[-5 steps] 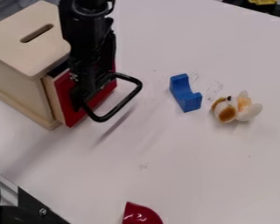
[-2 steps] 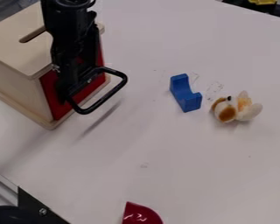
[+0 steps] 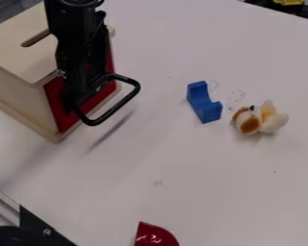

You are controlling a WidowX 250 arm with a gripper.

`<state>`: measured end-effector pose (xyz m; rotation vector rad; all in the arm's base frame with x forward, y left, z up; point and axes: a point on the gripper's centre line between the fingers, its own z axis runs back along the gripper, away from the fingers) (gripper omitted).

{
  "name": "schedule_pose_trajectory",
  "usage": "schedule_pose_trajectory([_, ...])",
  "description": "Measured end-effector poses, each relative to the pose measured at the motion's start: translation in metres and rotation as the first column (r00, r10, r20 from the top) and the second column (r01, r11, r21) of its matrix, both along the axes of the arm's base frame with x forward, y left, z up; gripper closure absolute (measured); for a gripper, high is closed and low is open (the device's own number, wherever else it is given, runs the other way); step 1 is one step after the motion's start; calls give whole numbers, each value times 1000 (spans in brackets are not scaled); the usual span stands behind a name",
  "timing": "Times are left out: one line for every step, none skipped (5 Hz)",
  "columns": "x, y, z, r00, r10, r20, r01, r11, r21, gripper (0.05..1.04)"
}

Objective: Closed the drawer

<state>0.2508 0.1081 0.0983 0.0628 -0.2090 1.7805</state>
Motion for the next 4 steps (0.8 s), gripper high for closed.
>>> schedule_pose_trajectory([8,-24,7,998,-50,41,52,998,-38,100])
schedule_pose_trajectory([10,-39,18,992,-100,81,106,992,-68,100])
schedule_pose_trajectory([9,-46,41,986,-121,111,128,990,-58,100])
schedule_pose_trajectory([9,-46,44,985,-122,121,129,990,-53,100])
